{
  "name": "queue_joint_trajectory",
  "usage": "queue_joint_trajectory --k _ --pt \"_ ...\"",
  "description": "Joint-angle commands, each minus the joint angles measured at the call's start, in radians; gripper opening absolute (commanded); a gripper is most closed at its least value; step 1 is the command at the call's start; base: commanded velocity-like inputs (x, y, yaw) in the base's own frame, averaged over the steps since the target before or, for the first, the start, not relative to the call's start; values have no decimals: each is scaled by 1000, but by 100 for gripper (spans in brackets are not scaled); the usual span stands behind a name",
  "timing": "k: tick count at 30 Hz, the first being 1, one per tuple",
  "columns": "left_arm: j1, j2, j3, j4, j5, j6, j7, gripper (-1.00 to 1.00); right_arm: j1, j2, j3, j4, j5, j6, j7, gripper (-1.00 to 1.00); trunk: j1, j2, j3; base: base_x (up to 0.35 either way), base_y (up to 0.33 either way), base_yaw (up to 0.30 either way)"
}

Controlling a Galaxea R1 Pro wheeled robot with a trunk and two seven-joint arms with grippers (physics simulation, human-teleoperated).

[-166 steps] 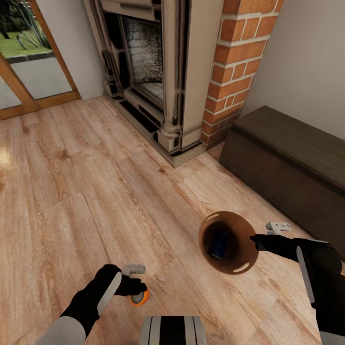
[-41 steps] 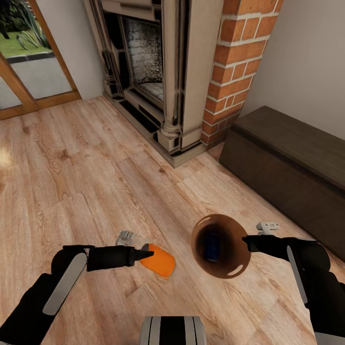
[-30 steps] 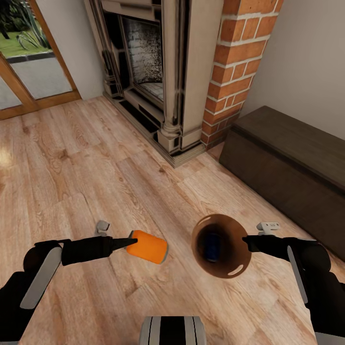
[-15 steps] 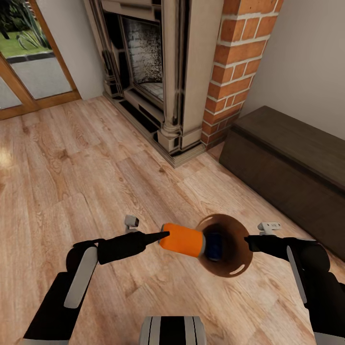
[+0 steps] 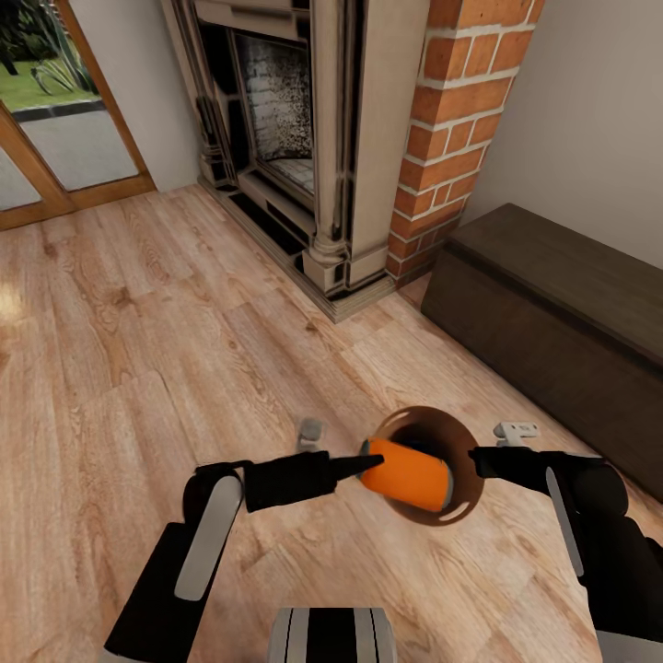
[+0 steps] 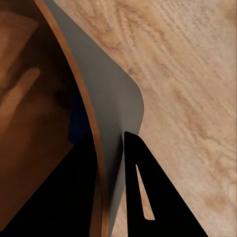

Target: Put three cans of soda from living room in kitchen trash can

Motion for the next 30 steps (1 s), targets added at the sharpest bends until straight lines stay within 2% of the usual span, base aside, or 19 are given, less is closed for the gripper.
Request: queue_joint_trajectory --k 1,11,14,15,19,20,21,23,27,30 --pt "0 -13 -14 0 1 0 25 -100 0 0 0 0 -21 4 5 -100 0 0 0 0 0 0" --pt "-2 -24 -26 -1 2 -7 94 -100 0 0 1 0 -21 4 5 -100 0 0 0 0 0 0" --pt "-5 -24 -38 -2 2 -10 172 -100 0 0 1 0 -21 4 5 -100 0 0 0 0 0 0" --pt "-9 -24 -61 -2 2 -12 252 -100 0 0 1 0 -21 4 7 -100 0 0 0 0 0 0" --pt "-14 -24 -70 -2 2 -16 349 -100 0 0 1 0 -21 4 12 -100 0 0 0 0 0 0" --pt "-16 -24 -72 -2 2 -17 358 -100 0 0 0 0 -21 4 12 -100 0 0 0 0 0 0" --pt "-27 -24 -87 -2 2 -18 393 -100 0 0 1 0 -21 4 12 -100 0 0 0 0 0 0" --pt "-35 -24 -111 -2 2 -19 429 -100 0 0 1 0 -21 4 13 -100 0 0 0 0 0 0" --pt "-45 -24 -122 -2 2 -28 449 -100 0 0 1 0 -21 4 14 -100 0 0 0 0 0 0" --pt "-47 -24 -144 -2 9 -87 462 -100 0 0 1 0 -21 4 14 -100 0 0 0 0 0 0"
